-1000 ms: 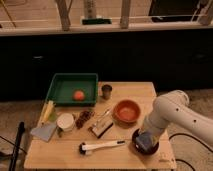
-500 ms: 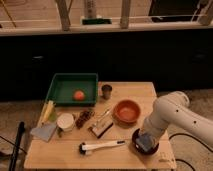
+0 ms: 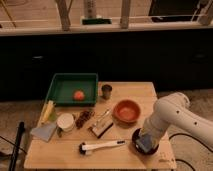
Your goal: Place sponge in purple bowl
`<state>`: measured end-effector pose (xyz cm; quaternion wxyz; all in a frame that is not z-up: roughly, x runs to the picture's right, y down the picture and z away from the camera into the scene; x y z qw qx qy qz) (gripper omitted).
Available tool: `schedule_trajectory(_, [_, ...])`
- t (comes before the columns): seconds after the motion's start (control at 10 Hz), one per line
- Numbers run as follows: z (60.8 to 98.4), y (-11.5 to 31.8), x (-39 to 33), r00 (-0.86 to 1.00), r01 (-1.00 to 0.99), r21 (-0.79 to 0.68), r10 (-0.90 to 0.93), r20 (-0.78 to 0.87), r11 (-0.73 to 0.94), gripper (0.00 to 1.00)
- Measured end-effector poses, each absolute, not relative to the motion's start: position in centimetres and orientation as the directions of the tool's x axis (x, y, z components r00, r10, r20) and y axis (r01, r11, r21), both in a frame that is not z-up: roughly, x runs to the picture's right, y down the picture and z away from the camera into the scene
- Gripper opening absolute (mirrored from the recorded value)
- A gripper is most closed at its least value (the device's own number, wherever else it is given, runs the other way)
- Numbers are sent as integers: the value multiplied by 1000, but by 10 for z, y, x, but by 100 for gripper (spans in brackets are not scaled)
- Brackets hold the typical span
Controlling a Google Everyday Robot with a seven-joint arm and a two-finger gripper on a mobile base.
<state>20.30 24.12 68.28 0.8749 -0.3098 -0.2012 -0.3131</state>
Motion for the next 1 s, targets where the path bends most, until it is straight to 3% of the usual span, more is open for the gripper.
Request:
schedule_trajectory(0.3, [688,240,202,721,680,-431,-431,543,594,65])
schedule_trajectory(0.5, [691,239,201,720,683,-439,-435,541,584,79])
schedule_trajectory(1.0, [693,238,206,724,679,-447,-432,537,582,80])
